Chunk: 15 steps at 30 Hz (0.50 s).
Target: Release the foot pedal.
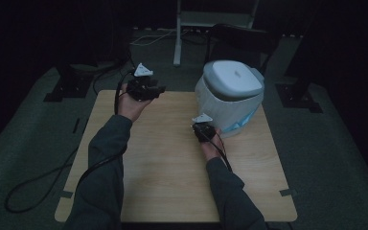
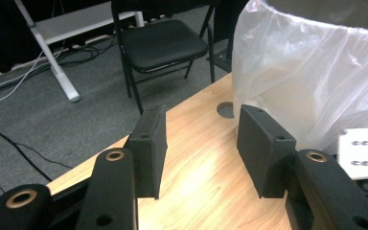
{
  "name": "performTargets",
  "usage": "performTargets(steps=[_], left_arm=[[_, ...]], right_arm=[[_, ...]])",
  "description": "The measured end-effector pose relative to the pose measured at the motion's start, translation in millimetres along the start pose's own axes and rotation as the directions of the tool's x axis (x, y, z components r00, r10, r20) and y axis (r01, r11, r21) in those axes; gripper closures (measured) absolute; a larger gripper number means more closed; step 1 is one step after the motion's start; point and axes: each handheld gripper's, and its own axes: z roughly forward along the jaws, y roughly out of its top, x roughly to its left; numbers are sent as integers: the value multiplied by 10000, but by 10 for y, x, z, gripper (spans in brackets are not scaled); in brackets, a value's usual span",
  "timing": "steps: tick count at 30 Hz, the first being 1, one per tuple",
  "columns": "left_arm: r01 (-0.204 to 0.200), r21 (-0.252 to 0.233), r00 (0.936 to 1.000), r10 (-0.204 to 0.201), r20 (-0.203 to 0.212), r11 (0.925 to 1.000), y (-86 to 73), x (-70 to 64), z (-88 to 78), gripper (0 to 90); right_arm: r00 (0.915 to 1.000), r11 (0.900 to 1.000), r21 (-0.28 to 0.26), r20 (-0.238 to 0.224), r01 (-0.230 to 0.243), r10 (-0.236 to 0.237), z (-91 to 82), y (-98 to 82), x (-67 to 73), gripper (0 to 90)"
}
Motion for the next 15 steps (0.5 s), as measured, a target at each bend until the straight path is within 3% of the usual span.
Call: performTargets(steps=[3,5,10,11,15], left_arm=[[-2,76,10000,2,-21,10000,-28,14,8,540],[37,92,10000,-37,-14,10000,-45,19,13,540],[118,141,9999,-117,-30,9998,-102,36,27,540],[137,159,9999,-136,-23,9998,-119,36,33,539],[188,338,9998,-188,-6,9993,-204,42,69,535]], right_arm=[[9995,9997,-260,-311,44,-52,-70,28,41,900],[9970,9994,-341,-768,-35,9,-121,22,75,900],[9924,9991,-351,-1197,227,-267,-194,-40,121,900],[9847,9990,-314,-1700,329,-378,-227,-78,135,900],[9769,9977,-124,-2023,670,-681,-267,-151,160,887]])
